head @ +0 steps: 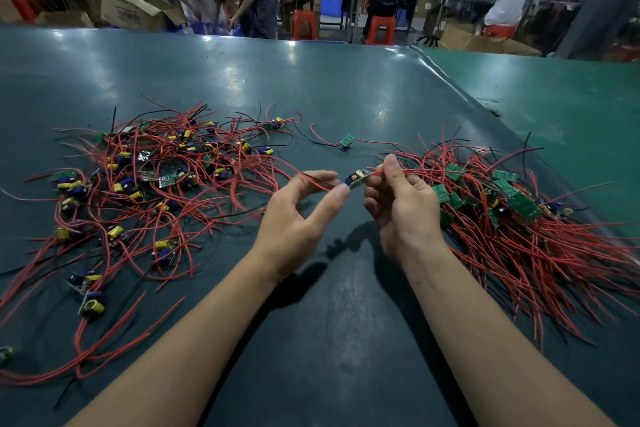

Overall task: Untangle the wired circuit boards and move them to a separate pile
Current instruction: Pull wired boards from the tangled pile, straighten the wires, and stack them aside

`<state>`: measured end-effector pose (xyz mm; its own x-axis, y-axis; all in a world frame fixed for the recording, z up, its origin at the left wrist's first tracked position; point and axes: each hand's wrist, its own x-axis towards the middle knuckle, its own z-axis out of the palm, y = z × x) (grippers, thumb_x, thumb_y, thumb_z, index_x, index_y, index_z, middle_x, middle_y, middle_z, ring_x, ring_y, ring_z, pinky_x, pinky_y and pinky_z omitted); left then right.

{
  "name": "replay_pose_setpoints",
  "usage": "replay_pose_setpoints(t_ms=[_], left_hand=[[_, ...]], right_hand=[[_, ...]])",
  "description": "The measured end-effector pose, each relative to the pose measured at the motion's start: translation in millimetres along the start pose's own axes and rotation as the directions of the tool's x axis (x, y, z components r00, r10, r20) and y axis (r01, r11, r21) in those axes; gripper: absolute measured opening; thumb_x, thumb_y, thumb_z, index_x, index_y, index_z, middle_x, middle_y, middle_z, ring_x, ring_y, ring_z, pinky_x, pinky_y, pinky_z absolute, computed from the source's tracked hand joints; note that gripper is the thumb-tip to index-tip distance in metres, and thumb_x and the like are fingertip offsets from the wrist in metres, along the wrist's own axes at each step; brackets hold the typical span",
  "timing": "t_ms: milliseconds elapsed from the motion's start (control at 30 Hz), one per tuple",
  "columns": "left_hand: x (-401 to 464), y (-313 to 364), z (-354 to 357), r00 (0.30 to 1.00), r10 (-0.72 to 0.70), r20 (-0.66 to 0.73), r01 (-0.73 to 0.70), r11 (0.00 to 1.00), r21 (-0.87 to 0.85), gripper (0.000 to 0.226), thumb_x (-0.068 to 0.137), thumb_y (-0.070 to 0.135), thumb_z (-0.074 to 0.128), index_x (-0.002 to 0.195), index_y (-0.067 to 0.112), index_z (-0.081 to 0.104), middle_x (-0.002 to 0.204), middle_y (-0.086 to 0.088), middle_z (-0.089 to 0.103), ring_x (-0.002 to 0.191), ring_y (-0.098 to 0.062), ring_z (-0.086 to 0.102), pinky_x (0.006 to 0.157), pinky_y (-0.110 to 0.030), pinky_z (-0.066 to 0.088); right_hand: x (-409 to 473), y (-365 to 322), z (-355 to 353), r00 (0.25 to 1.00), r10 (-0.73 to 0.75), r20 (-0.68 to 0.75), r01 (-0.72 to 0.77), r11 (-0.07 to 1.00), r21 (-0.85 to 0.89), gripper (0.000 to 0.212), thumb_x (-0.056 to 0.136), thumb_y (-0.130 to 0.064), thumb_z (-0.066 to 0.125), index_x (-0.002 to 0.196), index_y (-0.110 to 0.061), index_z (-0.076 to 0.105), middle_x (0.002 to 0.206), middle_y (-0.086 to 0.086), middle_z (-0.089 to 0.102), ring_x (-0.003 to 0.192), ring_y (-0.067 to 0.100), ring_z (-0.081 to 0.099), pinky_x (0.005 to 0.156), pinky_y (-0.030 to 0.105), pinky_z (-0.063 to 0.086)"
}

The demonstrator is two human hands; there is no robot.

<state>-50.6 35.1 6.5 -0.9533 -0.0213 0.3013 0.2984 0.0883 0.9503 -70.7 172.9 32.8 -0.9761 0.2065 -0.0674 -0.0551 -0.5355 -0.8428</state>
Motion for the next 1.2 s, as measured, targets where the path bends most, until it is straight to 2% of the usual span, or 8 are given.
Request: replay_pose_setpoints(t_ms=[133, 300, 433, 600, 800, 933, 1067, 1200], left_hand=[[0.7, 3.8, -1.7, 0.995, 0.081, -0.064, -0.079, 0.997, 0.02, 0.016, 0.093, 0.024, 0.062, 0.104, 0.016, 0.071, 0.091, 0.011, 0.072, 0.083, 0.001, 0.063, 0.082, -0.032, 0.052], [-5.9, 7.5, 0.6, 0.994, 0.099, 0.049, -0.089, 0.98, -0.18, 0.023, 0.079, 0.022, 0.074, 0.101, 0.021, 0.069, 0.081, 0.007, 0.073, 0.073, -0.008, 0.065, 0.069, -0.02, 0.052], [0.5, 6.1, -0.6, 0.989, 0.079, -0.123, -0.105, 0.97, -0.22, 0.02, 0.078, 0.022, 0.07, 0.095, 0.012, 0.07, 0.073, 0.003, 0.071, 0.063, -0.012, 0.065, 0.061, -0.021, 0.052], [8.5, 7.9, -9.9, 0.978, -0.028, -0.209, -0.069, 0.893, -0.444, 0.013, 0.099, 0.009, 0.051, 0.097, 0.011, 0.063, 0.079, -0.006, 0.07, 0.062, -0.017, 0.062, 0.056, -0.024, 0.048], [7.7, 14.5, -13.4, 0.97, -0.18, 0.165, 0.244, 0.677, -0.694, 0.032, 0.085, 0.028, 0.047, 0.082, 0.011, 0.074, 0.052, 0.0, 0.042, 0.045, -0.011, 0.034, 0.043, -0.021, 0.031], [4.9, 13.4, -10.0, 0.921, -0.201, 0.333, 0.356, 0.78, -0.514, 0.033, 0.086, 0.029, 0.047, 0.079, 0.01, 0.073, 0.048, 0.002, 0.041, 0.038, -0.007, 0.025, 0.042, -0.02, 0.022], [-2.0, 12.5, -5.7, 0.869, -0.255, 0.424, 0.401, 0.865, -0.302, 0.028, 0.095, 0.026, 0.048, 0.087, 0.0, 0.052, 0.054, -0.005, 0.053, 0.034, -0.007, 0.028, 0.039, -0.014, 0.02], [-1.6, 17.7, -5.2, 0.851, -0.31, 0.424, 0.456, 0.837, -0.303, 0.031, 0.102, 0.023, 0.037, 0.084, 0.004, 0.054, 0.055, -0.007, 0.055, 0.034, -0.009, 0.033, 0.035, -0.014, 0.024]], right_hand=[[-1.2, 0.4, 1.5, 1.0, -0.015, 0.01, 0.016, 1.0, -0.026, 0.022, 0.097, -0.02, 0.058, 0.081, -0.005, 0.058, 0.055, 0.002, 0.065, 0.044, 0.011, 0.059, 0.044, 0.019, 0.049], [-3.9, 1.9, 2.6, 0.999, 0.002, 0.034, 0.001, 0.997, -0.083, 0.018, 0.095, -0.017, 0.062, 0.08, -0.007, 0.058, 0.053, 0.001, 0.064, 0.043, 0.011, 0.059, 0.042, 0.019, 0.048], [-4.7, 3.5, 1.4, 0.997, 0.017, 0.072, -0.006, 0.988, -0.156, 0.019, 0.094, -0.019, 0.064, 0.078, -0.008, 0.06, 0.054, 0.002, 0.064, 0.042, 0.01, 0.055, 0.041, 0.018, 0.044], [-5.6, 4.3, 1.2, 0.962, 0.214, 0.169, -0.162, 0.947, -0.279, 0.029, 0.091, -0.035, 0.064, 0.069, -0.016, 0.066, 0.061, 0.002, 0.062, 0.046, 0.009, 0.053, 0.039, 0.018, 0.037], [1.7, -8.1, -10.5, 0.889, 0.292, 0.354, -0.321, 0.947, 0.027, 0.069, 0.072, -0.074, 0.051, 0.077, -0.011, 0.077, 0.058, 0.0, 0.056, 0.046, 0.013, 0.045, 0.045, 0.019, 0.031], [-3.5, 5.2, -3.0, 0.901, 0.294, 0.318, -0.179, 0.922, -0.344, 0.045, 0.078, -0.057, 0.062, 0.089, -0.017, 0.078, 0.049, -0.006, 0.039, 0.041, 0.008, 0.027, 0.043, 0.017, 0.019], [-4.8, 10.7, -4.3, 0.916, 0.208, 0.343, -0.082, 0.934, -0.349, 0.021, 0.079, -0.034, 0.071, 0.078, -0.015, 0.078, 0.046, -0.01, 0.047, 0.039, 0.003, 0.039, 0.043, 0.018, 0.016], [-2.7, 10.3, -5.5, 0.944, 0.166, 0.285, -0.045, 0.92, -0.388, 0.02, 0.087, -0.027, 0.069, 0.075, -0.012, 0.074, 0.053, -0.006, 0.061, 0.044, 0.004, 0.052, 0.046, 0.023, 0.019]])
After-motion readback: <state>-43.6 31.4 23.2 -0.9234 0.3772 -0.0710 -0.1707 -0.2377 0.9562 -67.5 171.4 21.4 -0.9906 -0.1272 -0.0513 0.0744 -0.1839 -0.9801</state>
